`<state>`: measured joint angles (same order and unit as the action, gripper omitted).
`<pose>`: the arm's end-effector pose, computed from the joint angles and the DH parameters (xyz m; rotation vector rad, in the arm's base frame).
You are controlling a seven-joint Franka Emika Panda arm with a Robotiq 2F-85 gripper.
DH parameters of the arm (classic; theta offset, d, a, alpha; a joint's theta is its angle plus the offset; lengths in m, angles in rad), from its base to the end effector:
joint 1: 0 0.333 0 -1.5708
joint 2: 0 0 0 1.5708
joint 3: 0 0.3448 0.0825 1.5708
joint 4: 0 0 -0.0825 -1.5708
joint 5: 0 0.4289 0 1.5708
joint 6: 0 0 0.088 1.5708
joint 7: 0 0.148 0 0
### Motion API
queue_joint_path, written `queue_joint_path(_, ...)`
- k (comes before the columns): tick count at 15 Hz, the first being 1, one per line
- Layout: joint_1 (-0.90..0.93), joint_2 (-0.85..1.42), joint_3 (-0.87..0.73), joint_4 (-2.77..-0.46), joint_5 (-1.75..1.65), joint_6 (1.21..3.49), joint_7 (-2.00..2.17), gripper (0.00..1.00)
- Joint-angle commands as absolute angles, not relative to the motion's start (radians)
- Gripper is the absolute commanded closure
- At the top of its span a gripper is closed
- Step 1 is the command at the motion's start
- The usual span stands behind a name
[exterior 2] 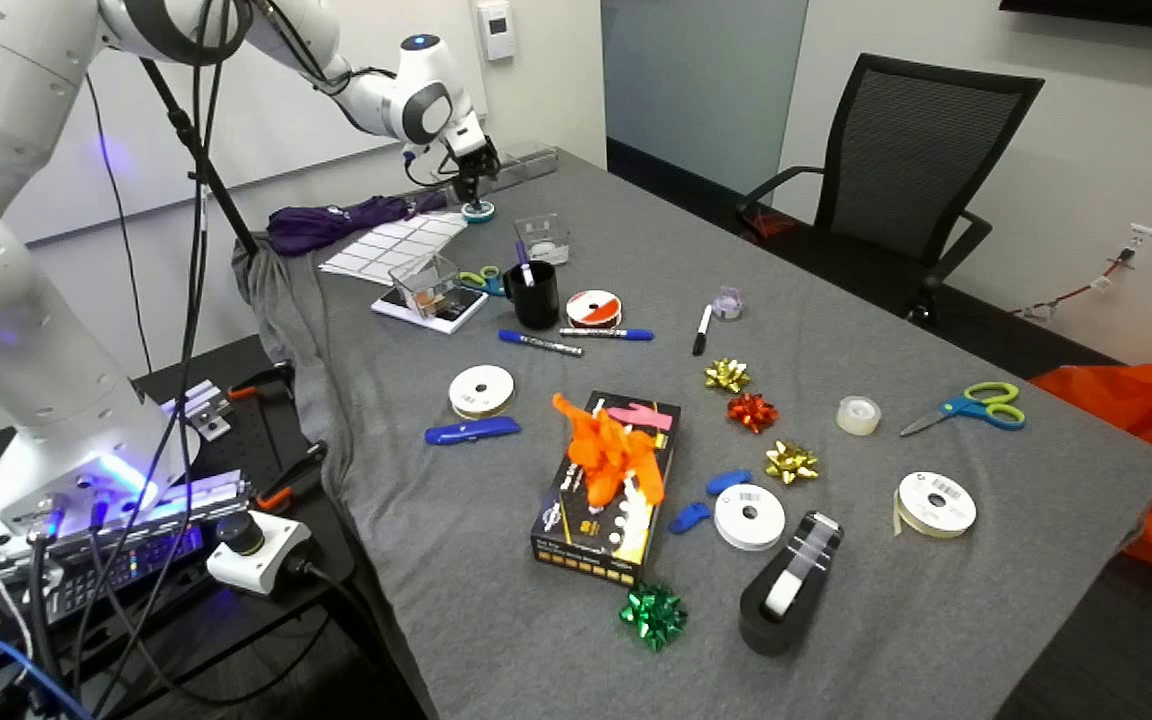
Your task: Put the blue object inside the container
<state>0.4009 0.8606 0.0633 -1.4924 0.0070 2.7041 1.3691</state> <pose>0.7295 0.3553 0.1438 -2.5153 1.2797 -0.2519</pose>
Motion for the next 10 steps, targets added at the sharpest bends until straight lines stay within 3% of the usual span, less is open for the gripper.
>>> queue_joint_path(1, 0.415, 0.861, 0.046, -1.488, 0.032, 2.702, 1.350, 0.00)
queue_joint_path(10, 0.422, 0.898, 0.060, -1.443, 0.021, 2.574, 1.289, 0.00)
